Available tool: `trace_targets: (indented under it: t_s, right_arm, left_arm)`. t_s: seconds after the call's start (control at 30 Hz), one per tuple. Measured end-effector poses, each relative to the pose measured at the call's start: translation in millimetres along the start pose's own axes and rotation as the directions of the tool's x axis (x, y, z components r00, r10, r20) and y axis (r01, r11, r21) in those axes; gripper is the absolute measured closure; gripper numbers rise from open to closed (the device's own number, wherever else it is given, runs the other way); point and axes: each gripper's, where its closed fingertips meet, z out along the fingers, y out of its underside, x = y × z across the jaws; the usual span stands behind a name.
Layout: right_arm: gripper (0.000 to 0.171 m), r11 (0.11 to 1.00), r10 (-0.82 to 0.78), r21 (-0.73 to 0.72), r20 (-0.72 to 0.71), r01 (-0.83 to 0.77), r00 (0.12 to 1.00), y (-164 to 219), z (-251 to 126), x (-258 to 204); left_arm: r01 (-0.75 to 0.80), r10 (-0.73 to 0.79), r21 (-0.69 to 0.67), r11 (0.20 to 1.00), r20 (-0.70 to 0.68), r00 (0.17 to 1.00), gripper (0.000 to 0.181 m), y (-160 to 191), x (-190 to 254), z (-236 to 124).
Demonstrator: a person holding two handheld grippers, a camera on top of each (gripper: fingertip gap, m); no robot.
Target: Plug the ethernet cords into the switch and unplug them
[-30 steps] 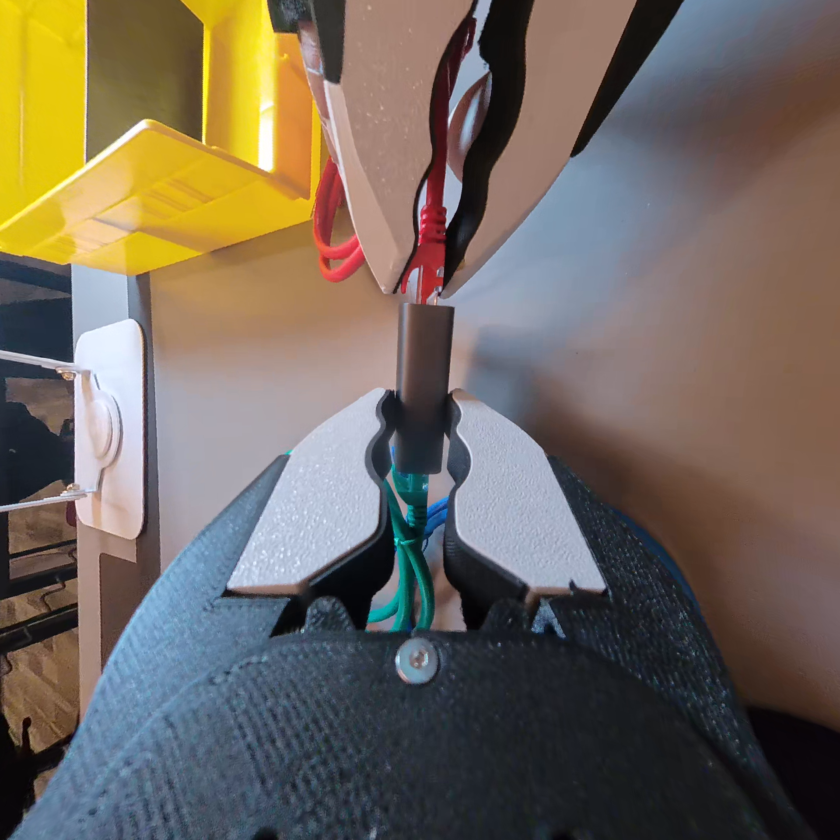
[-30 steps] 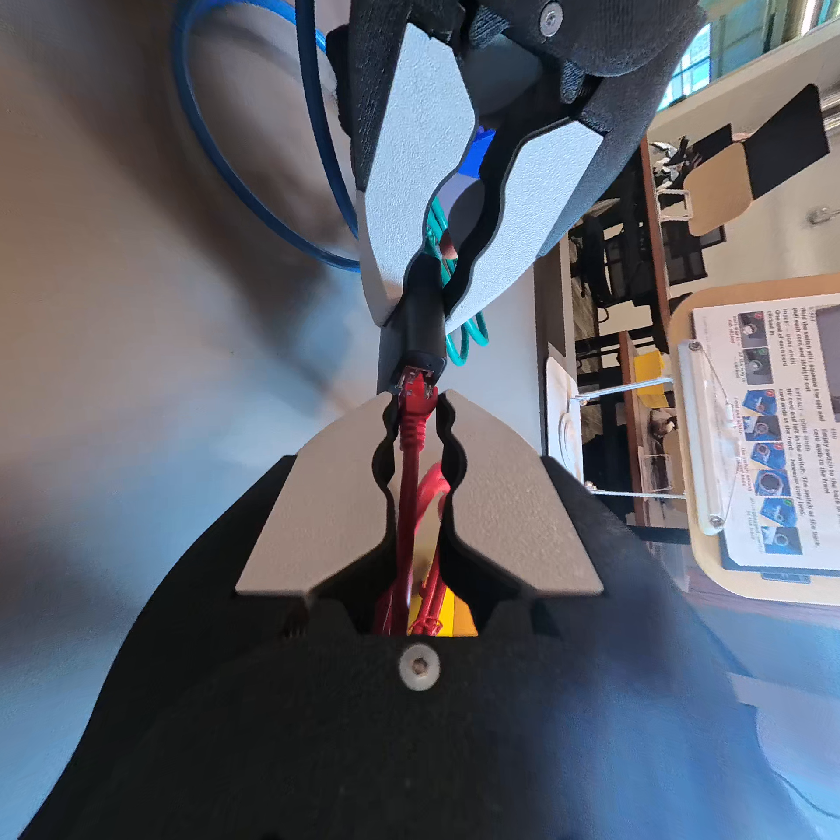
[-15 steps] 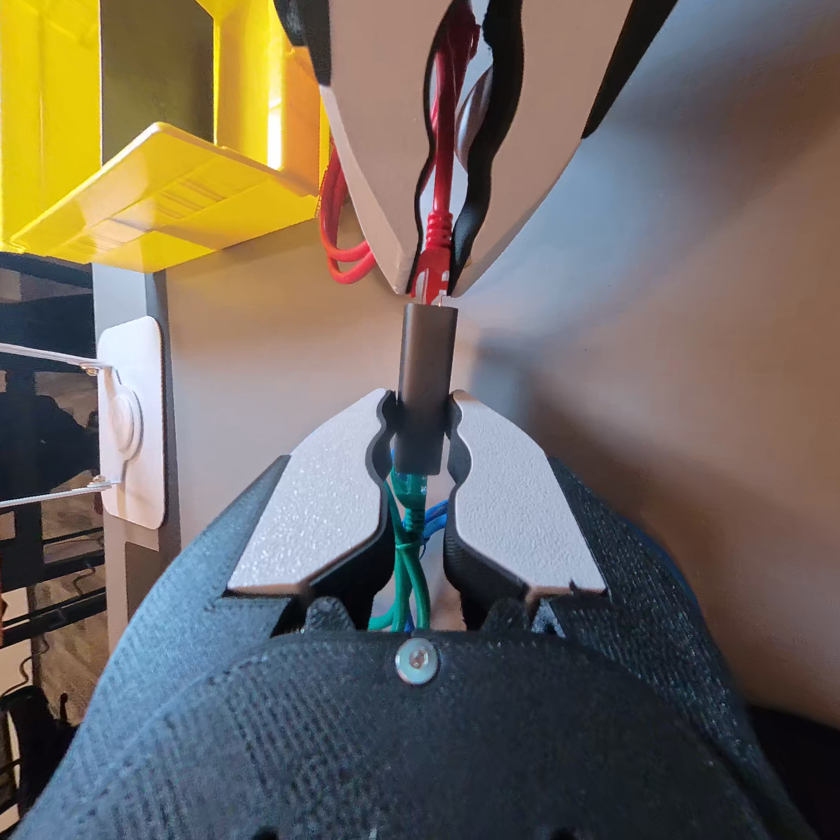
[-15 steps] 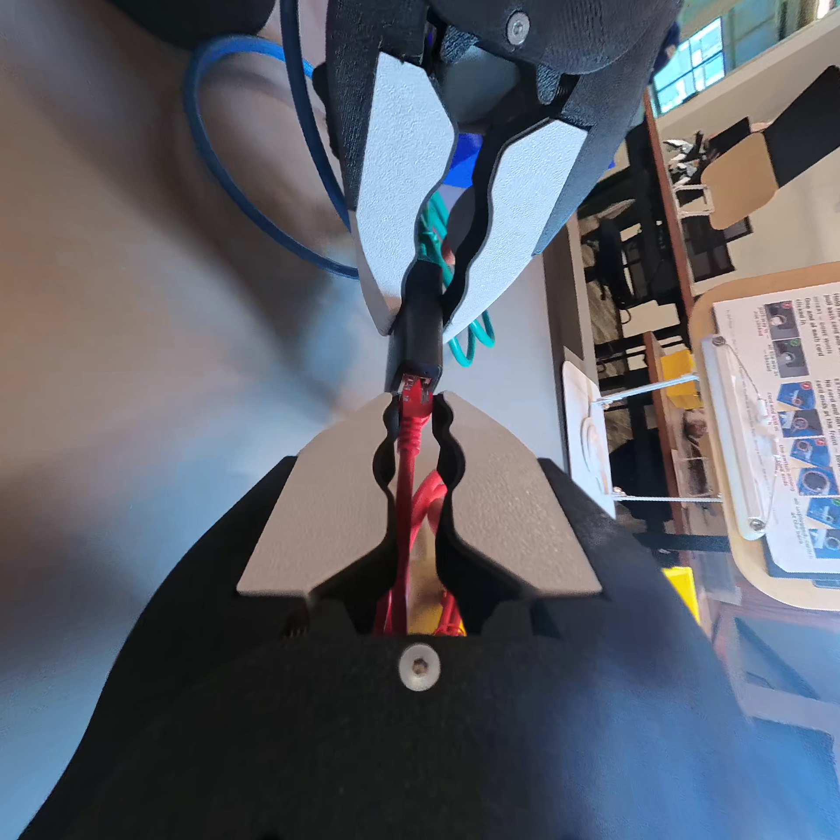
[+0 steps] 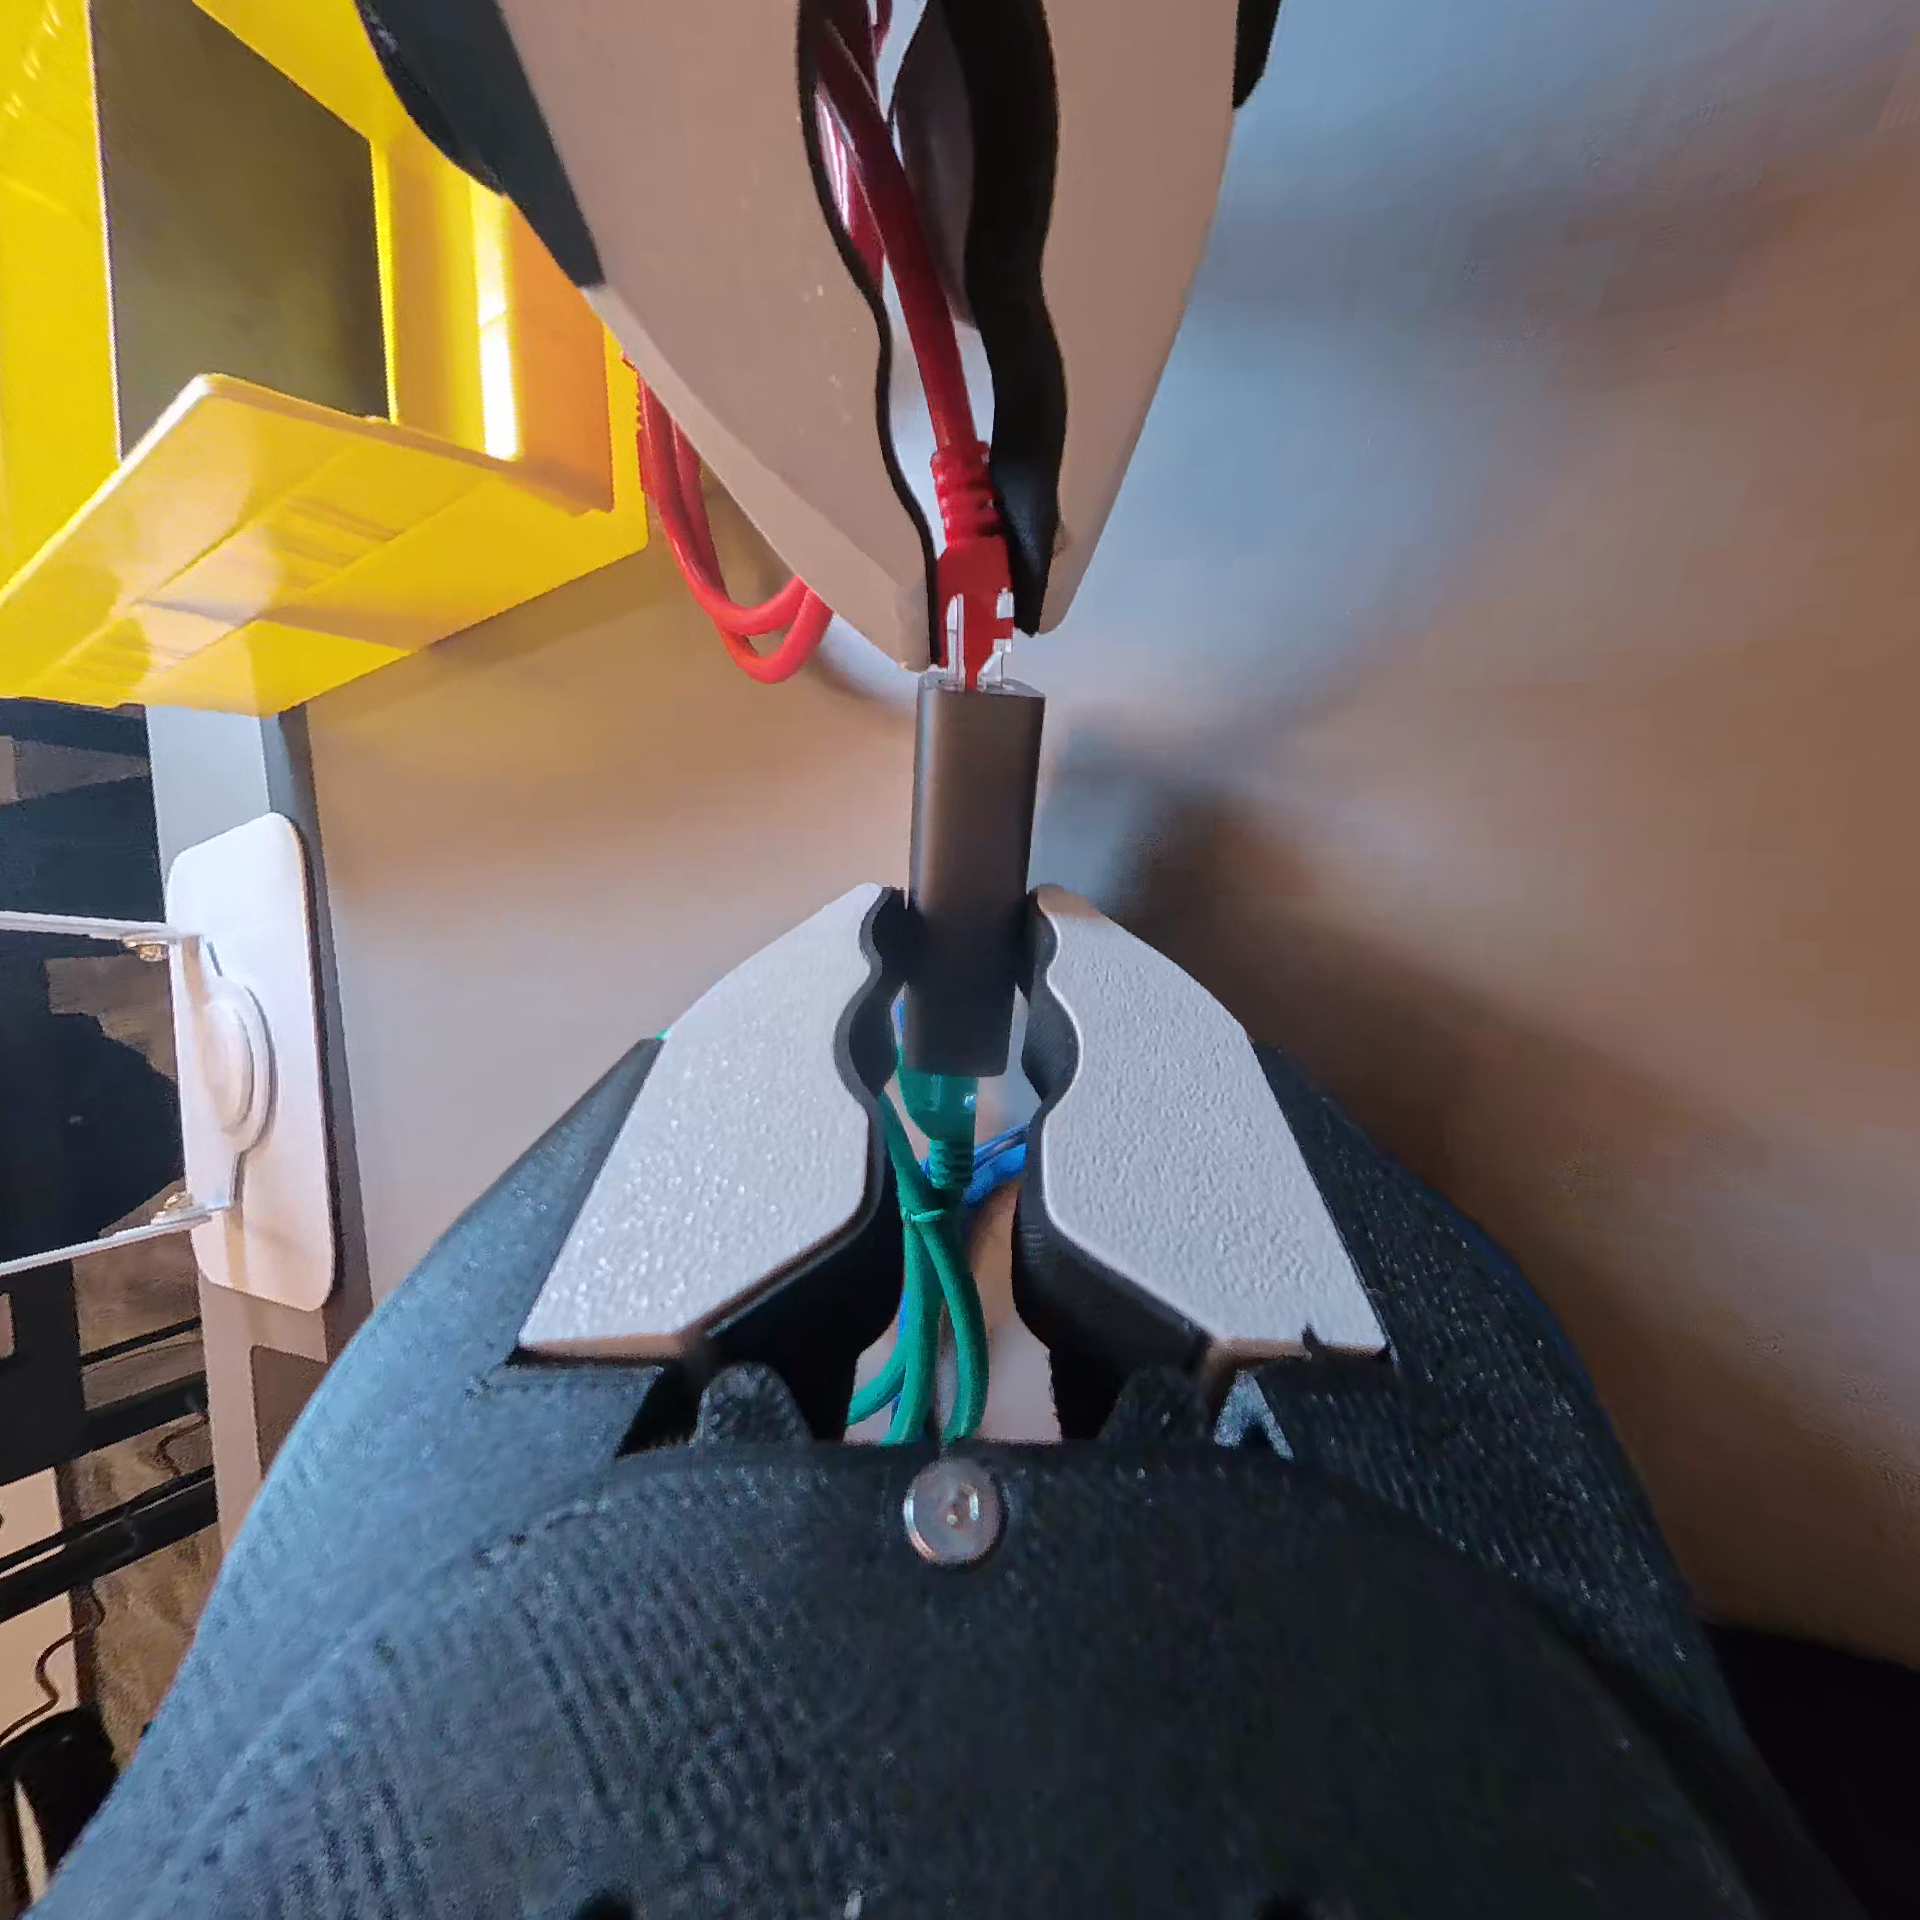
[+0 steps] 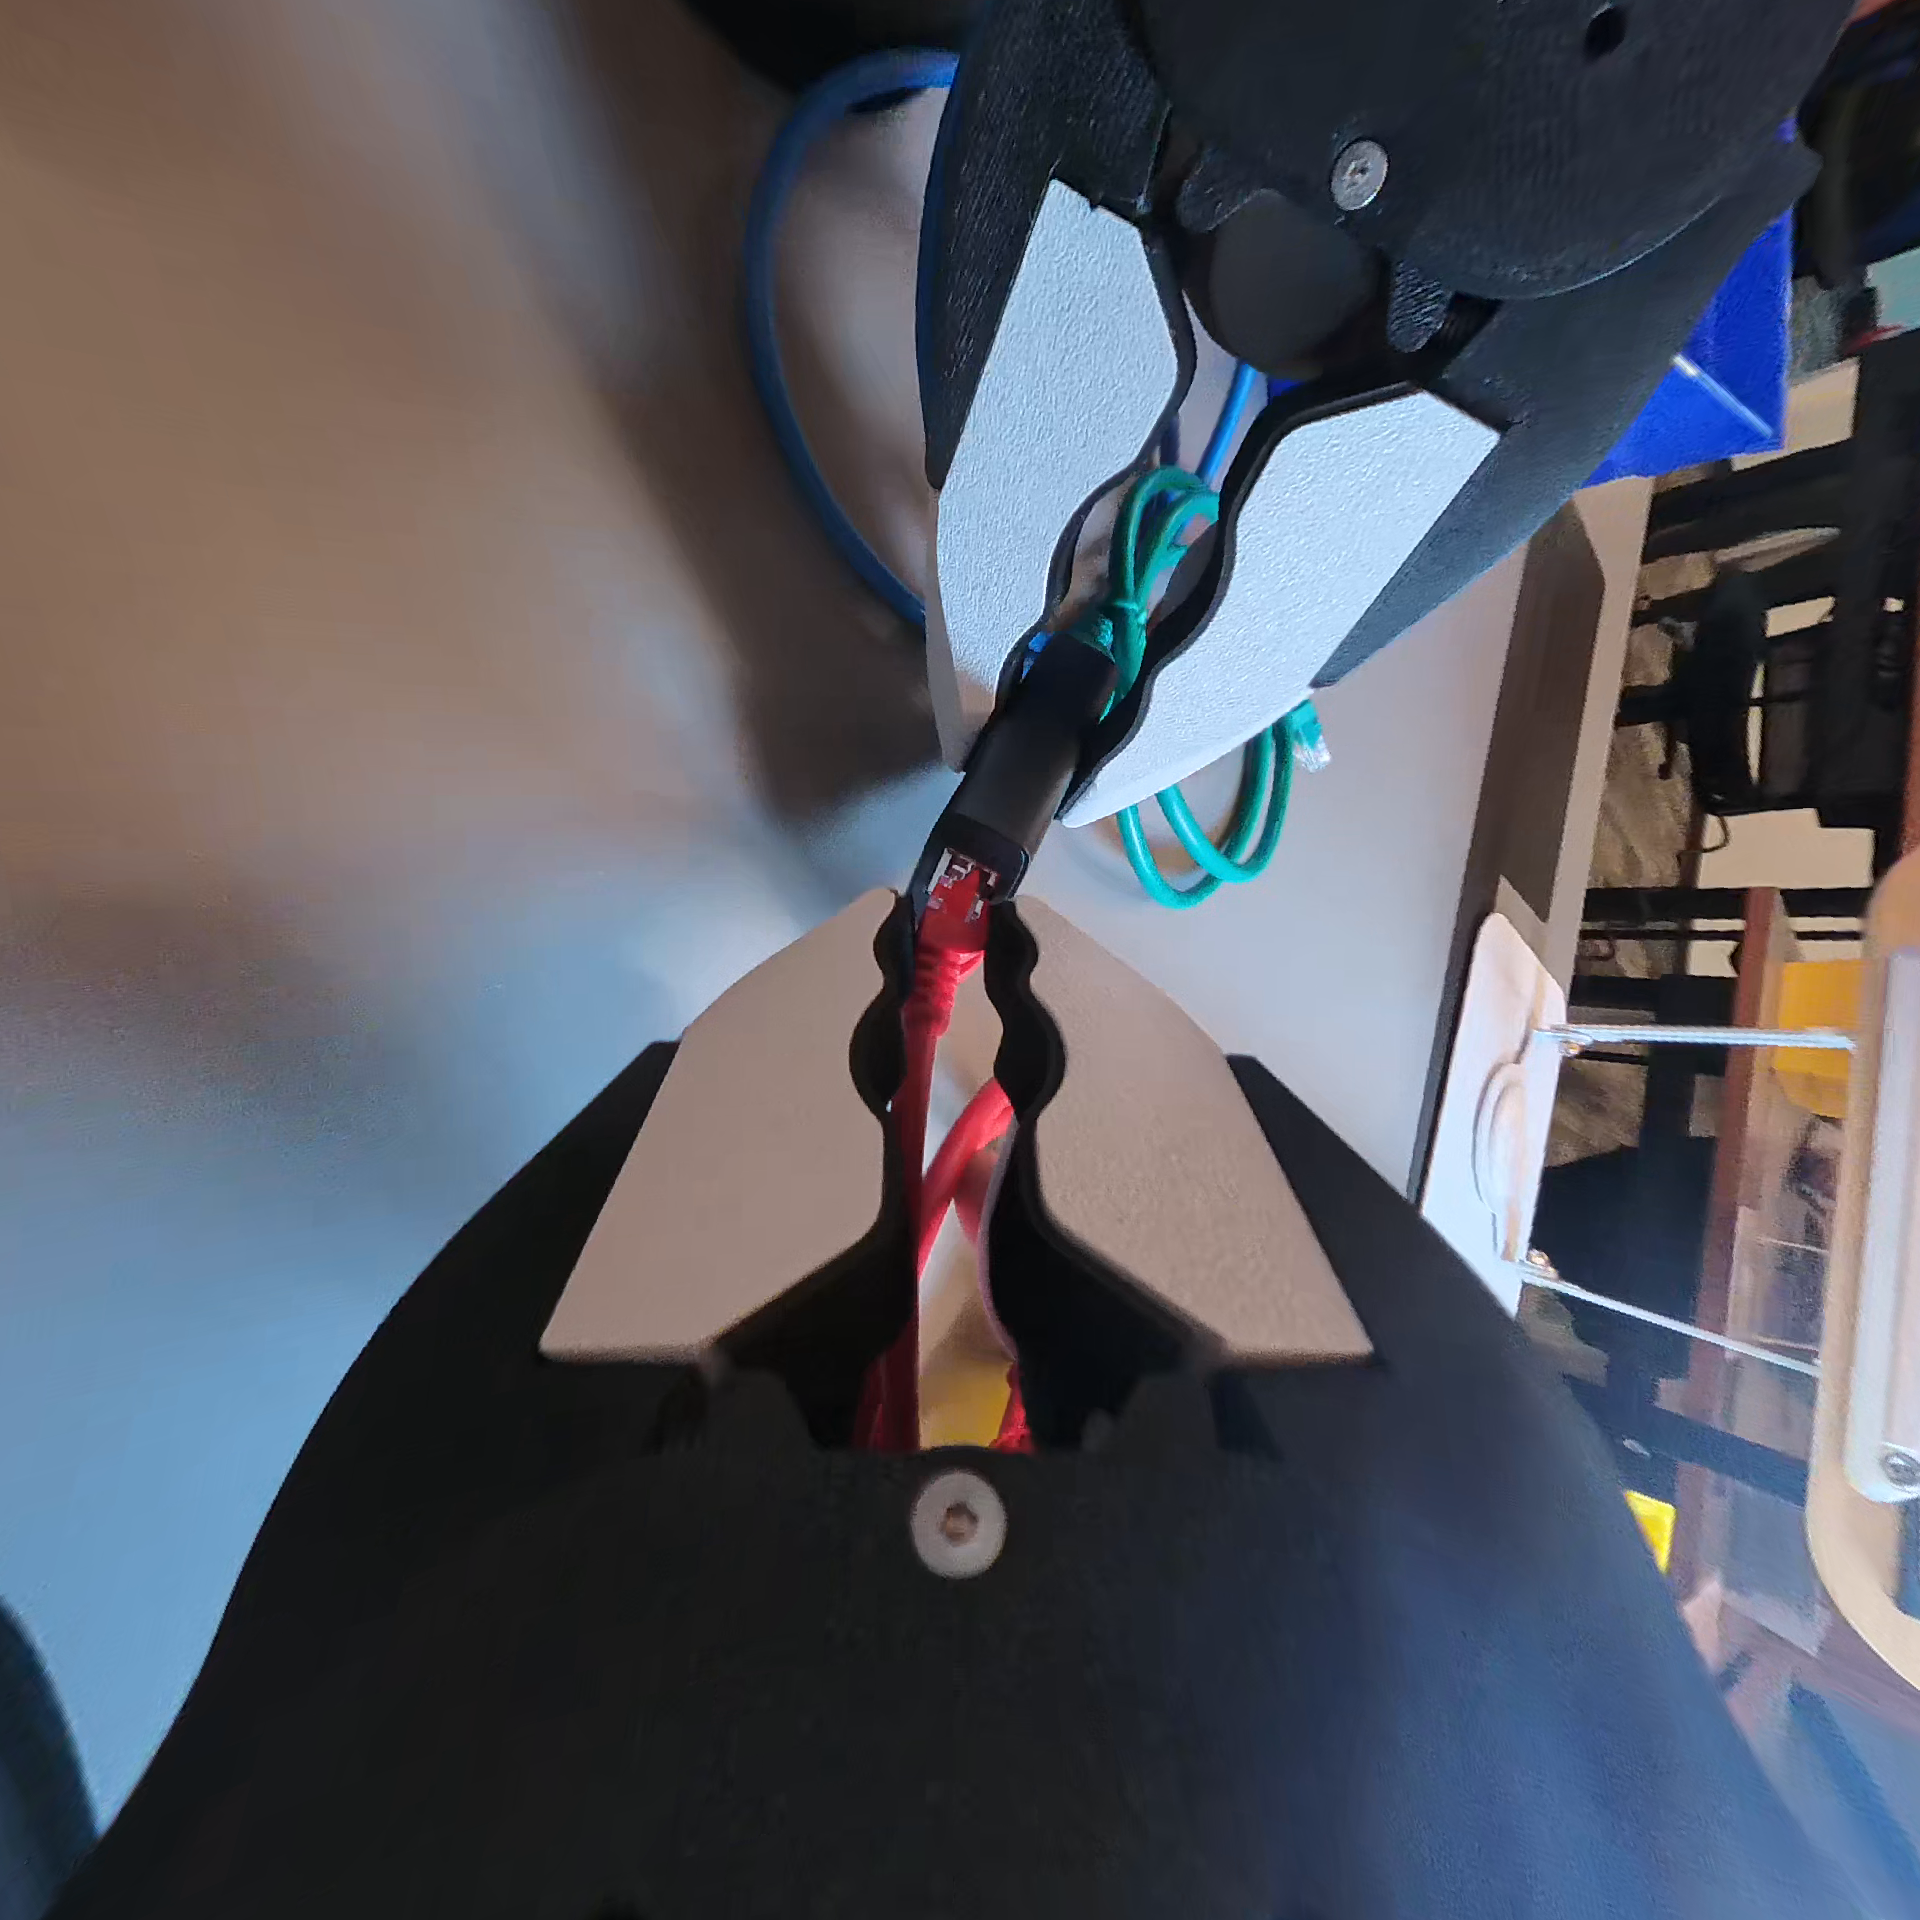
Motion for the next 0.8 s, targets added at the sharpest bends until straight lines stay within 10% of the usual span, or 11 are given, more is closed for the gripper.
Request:
trace_targets:
  t_s: [0.03, 0.13, 0.6, 0.8]
  right_arm:
    - [0.157, 1.0, 0.005, 0.004, 0.013, -0.005, 1.0, -1, -2, 0]
    - [0.159, 0.998, 0.038, 0.051, 0.132, -0.045, 0.991, -10, -16, -20]
    - [0.157, 0.934, 0.355, 0.149, -0.48, -0.325, 0.802, 49, -161, 123]
    - [0.157, 0.917, 0.263, -0.108, -0.562, -0.385, 0.784, 125, -123, 159]
  left_arm:
    - [0.003, -0.003, 0.003, 1.0, -0.001, 1.0, 0.159, 0, 0, -1]
    - [0.04, -0.022, -0.164, 0.986, 0.106, 0.994, 0.159, 51, -22, -4]
    - [0.187, -0.228, 0.19, 0.964, 0.222, 0.948, 0.16, 23, -38, -61]
    - [0.201, -0.251, 0.219, 0.955, 0.235, 0.939, 0.16, 24, -36, -60]
